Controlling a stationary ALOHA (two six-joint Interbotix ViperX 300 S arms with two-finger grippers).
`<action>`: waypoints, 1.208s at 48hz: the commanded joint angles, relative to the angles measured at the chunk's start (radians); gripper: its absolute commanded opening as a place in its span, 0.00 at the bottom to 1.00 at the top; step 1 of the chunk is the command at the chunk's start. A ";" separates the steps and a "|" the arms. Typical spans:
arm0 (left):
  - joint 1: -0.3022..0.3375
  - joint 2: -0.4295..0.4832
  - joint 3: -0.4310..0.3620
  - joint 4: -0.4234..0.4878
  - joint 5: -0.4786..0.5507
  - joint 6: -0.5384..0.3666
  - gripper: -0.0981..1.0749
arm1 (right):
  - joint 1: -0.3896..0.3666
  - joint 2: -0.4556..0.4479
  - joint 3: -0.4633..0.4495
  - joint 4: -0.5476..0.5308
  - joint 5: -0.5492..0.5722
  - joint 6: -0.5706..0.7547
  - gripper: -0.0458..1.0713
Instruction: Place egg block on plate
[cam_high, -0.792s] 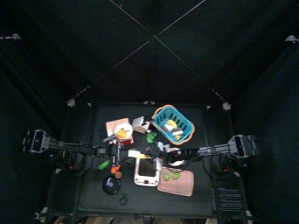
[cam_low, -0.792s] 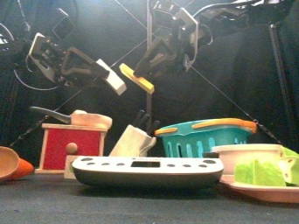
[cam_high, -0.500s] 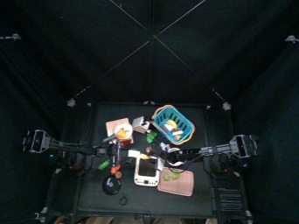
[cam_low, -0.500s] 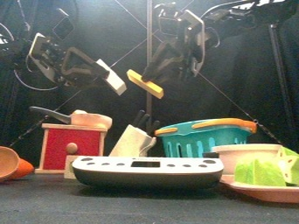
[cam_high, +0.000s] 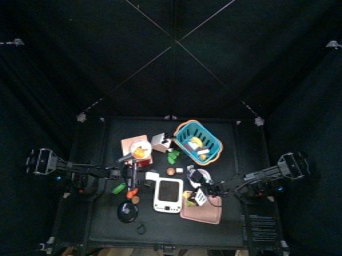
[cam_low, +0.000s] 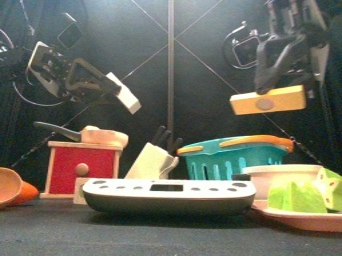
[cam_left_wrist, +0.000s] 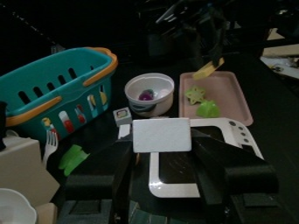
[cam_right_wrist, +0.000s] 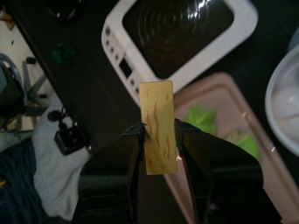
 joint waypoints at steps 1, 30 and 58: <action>0.000 -0.011 -0.023 0.000 -0.005 0.002 0.57 | 0.052 -0.029 -0.020 -0.005 0.075 0.120 0.60; -0.114 -0.048 -0.003 -0.100 -0.005 -0.005 0.57 | 0.518 0.103 -0.067 -0.483 0.568 1.396 0.61; -0.132 -0.020 -0.003 -0.112 0.002 0.000 0.57 | 0.416 0.259 -0.051 -0.344 0.546 1.408 0.63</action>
